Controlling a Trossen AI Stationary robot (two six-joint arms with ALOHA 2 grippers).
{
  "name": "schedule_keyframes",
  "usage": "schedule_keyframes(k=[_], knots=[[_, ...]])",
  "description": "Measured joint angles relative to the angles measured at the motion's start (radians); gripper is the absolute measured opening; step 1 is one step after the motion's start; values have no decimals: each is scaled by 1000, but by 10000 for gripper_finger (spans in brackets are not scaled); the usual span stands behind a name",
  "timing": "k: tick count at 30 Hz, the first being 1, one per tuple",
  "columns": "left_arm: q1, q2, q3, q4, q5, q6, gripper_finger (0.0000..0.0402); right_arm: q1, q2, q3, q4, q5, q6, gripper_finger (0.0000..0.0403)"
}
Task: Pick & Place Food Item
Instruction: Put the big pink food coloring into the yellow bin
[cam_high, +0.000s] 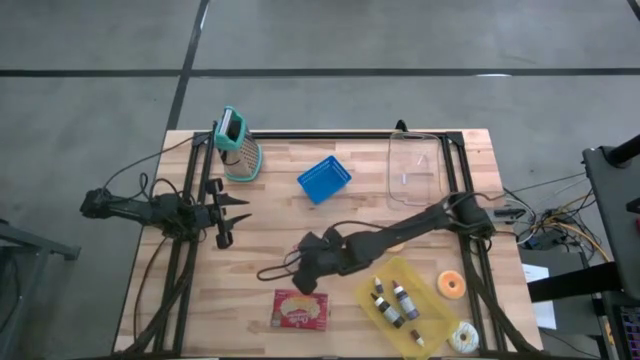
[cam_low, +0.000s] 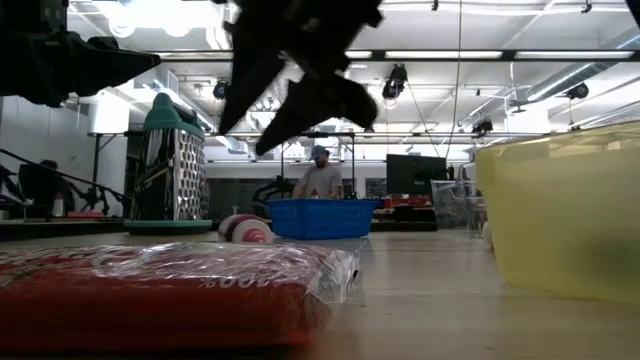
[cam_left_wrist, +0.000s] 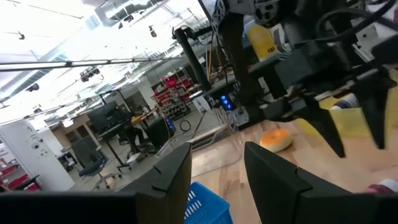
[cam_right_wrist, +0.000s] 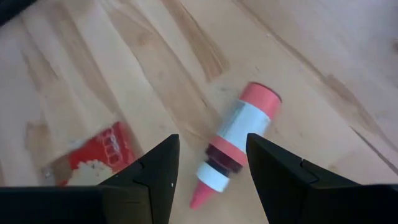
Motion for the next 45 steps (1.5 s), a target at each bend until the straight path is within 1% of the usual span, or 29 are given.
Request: schedule_keyframes(k=[3, 5, 8, 13, 16, 30, 36, 39, 42, 45], knots=[[0, 4, 0, 1, 0, 0, 152, 1, 47, 63, -51, 0, 13, 183], [0, 4, 0, 0, 1, 0, 152, 1, 77, 105, -85, 1, 56, 183], [0, 4, 0, 0, 2, 0, 152, -4, 113, 162, -182, 8, 102, 183], [0, 8, 0, 2, 2, 0, 152, -5, 176, 243, -238, 10, 92, 183], [0, 10, 0, 0, 2, 0, 152, -6, 207, 269, -265, 8, 92, 183], [0, 11, 0, 0, 2, 0, 152, -42, 250, 258, -275, -2, 104, 183], [0, 11, 0, 0, 2, 0, 152, -49, 254, 250, -269, -24, 105, 183], [0, 11, 0, 0, 2, 0, 152, -49, 256, 243, -272, -44, 105, 183], [0, 11, 0, 0, 2, 0, 152, -53, 256, 230, -262, -90, 108, 183], [0, 11, 0, 0, 1, 0, 152, -59, 256, 211, -243, -101, 104, 183]])
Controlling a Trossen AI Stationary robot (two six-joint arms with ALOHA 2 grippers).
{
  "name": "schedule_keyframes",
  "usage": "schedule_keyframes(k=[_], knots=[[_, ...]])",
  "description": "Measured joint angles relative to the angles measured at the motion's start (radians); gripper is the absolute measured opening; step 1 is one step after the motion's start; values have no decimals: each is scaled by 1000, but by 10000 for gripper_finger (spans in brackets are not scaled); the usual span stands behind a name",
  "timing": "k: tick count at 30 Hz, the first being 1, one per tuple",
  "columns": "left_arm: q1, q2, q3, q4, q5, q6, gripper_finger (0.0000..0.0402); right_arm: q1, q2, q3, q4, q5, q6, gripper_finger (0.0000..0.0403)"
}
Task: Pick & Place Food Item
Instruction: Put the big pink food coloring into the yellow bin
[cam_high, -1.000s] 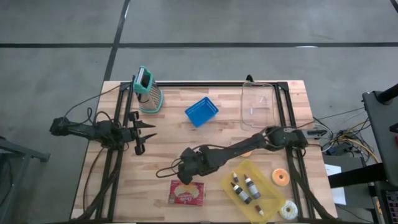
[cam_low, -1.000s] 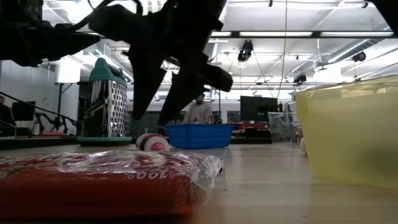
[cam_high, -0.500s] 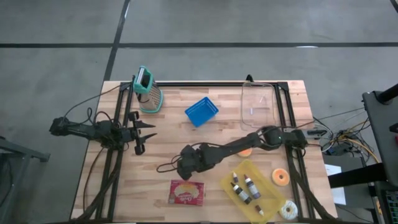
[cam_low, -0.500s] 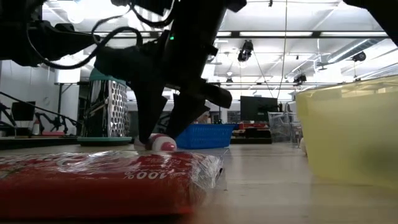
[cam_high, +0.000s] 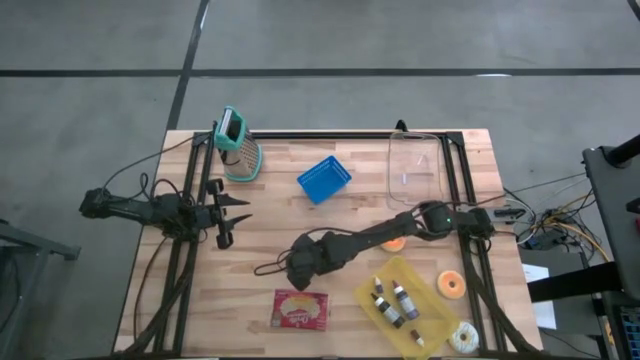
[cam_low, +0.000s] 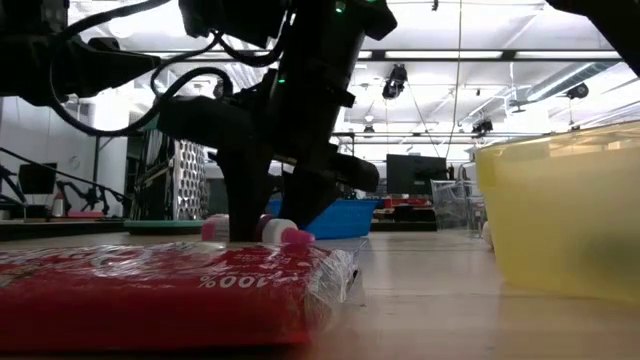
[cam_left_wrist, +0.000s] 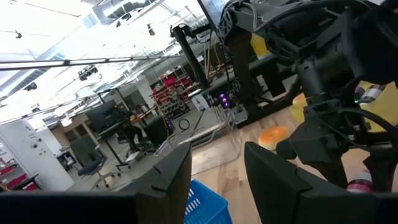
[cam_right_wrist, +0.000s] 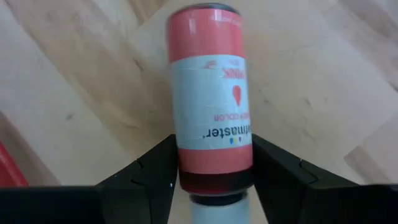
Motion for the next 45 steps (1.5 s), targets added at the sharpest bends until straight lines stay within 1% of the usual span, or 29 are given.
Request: schedule_keyframes(k=[15, 24, 45], knots=[[0, 0, 0, 0, -1, 0, 152, -4, -2, -10, 11, -4, -5, 181], [0, 0, 0, 0, -1, 0, 152, -4, -2, -9, 9, -3, -4, 147], [0, 0, 0, 0, 0, 0, 152, -4, -4, -9, 3, 0, -5, 151]])
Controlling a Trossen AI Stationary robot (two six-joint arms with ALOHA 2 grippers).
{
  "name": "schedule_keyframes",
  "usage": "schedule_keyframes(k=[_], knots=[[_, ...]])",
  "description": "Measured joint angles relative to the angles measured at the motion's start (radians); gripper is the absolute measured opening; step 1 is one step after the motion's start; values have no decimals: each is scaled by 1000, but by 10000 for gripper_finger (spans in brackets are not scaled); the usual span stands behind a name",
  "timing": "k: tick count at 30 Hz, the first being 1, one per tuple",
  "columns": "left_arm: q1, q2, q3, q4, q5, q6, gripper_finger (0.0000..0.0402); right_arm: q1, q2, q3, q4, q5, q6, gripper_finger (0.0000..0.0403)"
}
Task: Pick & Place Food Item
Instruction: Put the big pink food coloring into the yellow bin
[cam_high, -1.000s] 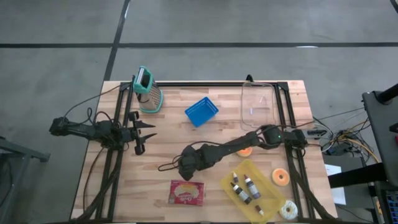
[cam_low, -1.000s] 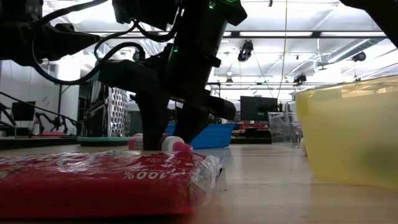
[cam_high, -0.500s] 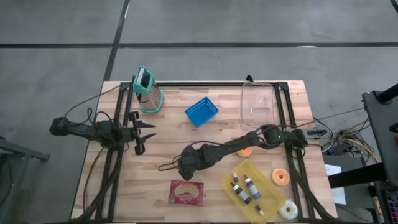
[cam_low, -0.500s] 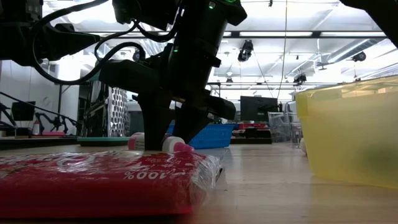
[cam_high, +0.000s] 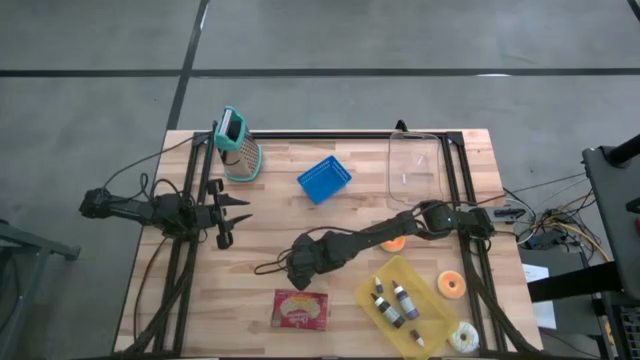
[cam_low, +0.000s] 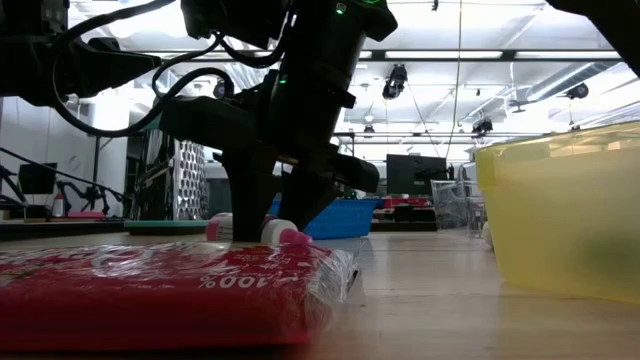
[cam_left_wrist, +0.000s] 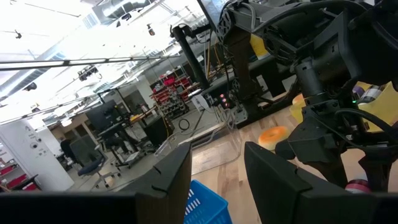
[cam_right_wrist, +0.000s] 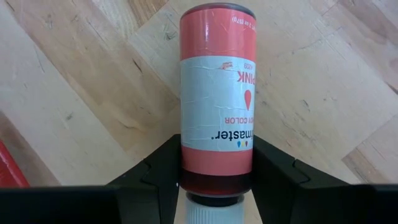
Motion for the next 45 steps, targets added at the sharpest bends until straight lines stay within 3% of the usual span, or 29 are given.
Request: schedule_keyframes(k=[17, 27, 37, 45], knots=[[0, 3, 0, 1, -1, 0, 152, 18, -146, 6, -49, 89, -104, 153], [0, 8, 0, -1, -2, 0, 152, 85, -268, 7, -186, 161, -95, 156], [0, 17, 0, 0, -1, 0, 152, 158, -368, 7, -393, 165, 140, 155], [0, 19, 0, 0, 0, 0, 152, 247, -385, 7, -533, 165, 417, 153]])
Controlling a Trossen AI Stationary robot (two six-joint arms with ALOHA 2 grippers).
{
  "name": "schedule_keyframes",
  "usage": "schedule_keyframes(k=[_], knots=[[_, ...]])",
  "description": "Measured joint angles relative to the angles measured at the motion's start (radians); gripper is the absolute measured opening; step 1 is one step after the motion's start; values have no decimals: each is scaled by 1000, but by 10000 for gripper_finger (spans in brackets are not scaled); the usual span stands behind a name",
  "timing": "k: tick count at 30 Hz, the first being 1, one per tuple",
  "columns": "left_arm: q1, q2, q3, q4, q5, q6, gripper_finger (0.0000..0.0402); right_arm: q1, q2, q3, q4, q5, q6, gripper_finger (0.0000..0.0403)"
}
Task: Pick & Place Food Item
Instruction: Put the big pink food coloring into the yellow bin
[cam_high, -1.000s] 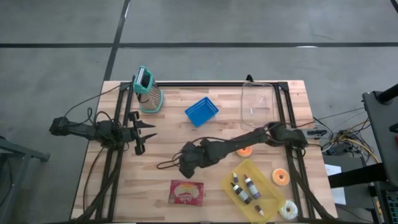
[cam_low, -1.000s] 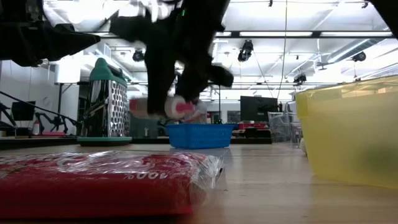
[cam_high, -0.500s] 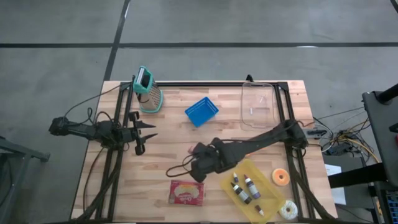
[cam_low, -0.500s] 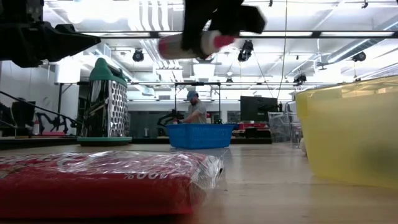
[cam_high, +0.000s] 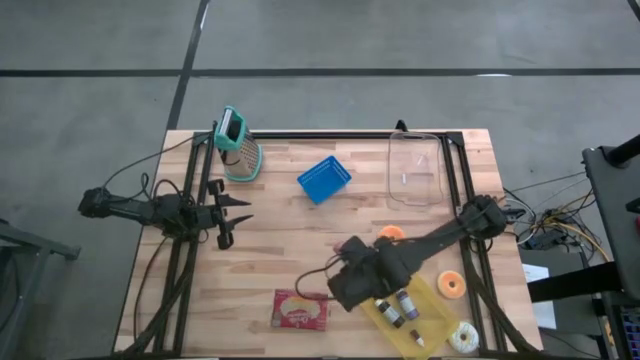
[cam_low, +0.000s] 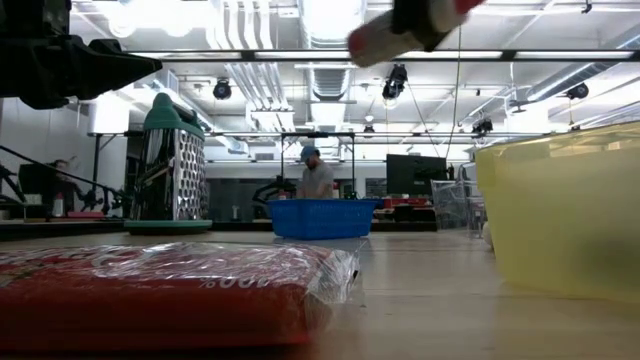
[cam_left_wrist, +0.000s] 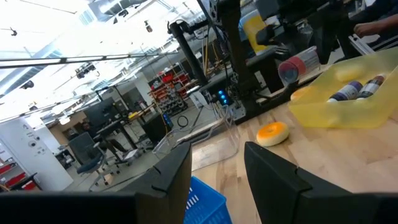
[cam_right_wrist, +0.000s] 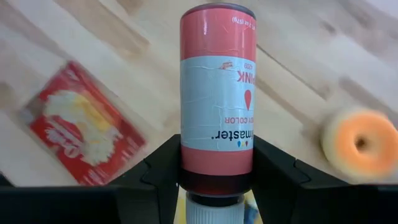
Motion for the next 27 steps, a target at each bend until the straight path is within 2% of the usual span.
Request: schedule_keyframes(k=[10, 20, 27], knots=[[0, 0, 0, 0, 0, 0, 152, 150, 0, -11, -91, -3, 401, 157], [0, 0, 0, 0, 0, 0, 152, 309, 4, -24, -179, -17, 657, 162], [0, 0, 0, 0, -1, 0, 152, 386, 13, -43, -243, -114, 858, 155]])
